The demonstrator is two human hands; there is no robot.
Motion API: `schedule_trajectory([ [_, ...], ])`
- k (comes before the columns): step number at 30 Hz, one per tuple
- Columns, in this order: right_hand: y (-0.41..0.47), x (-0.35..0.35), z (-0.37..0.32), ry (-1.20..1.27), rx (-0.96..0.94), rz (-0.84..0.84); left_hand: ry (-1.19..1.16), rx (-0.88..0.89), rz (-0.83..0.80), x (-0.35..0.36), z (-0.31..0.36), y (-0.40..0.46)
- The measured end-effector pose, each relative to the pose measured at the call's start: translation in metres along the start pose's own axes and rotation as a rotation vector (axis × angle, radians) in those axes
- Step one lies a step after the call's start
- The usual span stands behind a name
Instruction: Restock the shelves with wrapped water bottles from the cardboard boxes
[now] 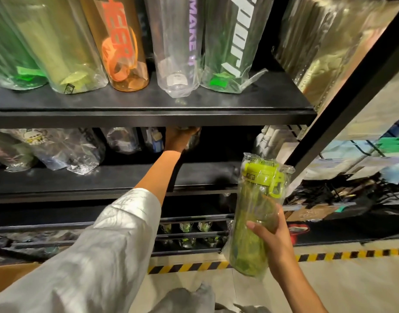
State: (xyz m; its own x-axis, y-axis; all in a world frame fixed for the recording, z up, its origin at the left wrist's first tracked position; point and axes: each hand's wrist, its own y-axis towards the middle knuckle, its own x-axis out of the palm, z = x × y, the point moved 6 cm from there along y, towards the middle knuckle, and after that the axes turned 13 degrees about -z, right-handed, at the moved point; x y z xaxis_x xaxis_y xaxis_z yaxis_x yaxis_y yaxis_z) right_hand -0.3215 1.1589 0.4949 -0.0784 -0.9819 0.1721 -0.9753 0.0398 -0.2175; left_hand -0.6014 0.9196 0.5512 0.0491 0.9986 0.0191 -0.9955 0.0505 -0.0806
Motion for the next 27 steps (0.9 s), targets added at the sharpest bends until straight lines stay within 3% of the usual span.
schedule_trajectory([
  [4,0.000,-0.001,0.001,-0.013,-0.013,-0.015,-0.052,0.080,0.045,-0.010,-0.045,0.050],
  [7,0.000,0.001,0.002,-0.022,-0.012,-0.019,-0.116,0.069,-0.007,-0.006,-0.040,0.044],
  [10,-0.002,0.003,0.002,-0.033,-0.010,-0.019,-0.010,0.083,-0.018,-0.004,-0.016,0.025],
  [13,-0.002,0.007,0.002,-0.033,-0.004,-0.022,0.127,0.116,0.083,-0.021,-0.008,0.024],
  [16,-0.001,0.009,0.004,-0.028,0.000,-0.035,0.144,0.021,-0.020,-0.018,-0.023,0.025],
  [20,0.001,0.017,0.004,-0.044,0.006,-0.067,0.158,0.065,0.073,-0.014,0.001,-0.005],
  [24,0.004,0.028,0.003,-0.058,-0.013,-0.089,-0.016,0.136,0.186,-0.015,0.012,-0.012],
  [25,0.005,0.030,0.002,-0.059,-0.020,-0.094,0.061,0.115,0.209,-0.015,0.014,-0.016],
  [27,0.008,0.036,0.000,-0.058,-0.038,-0.114,0.459,0.159,0.268,-0.017,0.012,-0.023],
])
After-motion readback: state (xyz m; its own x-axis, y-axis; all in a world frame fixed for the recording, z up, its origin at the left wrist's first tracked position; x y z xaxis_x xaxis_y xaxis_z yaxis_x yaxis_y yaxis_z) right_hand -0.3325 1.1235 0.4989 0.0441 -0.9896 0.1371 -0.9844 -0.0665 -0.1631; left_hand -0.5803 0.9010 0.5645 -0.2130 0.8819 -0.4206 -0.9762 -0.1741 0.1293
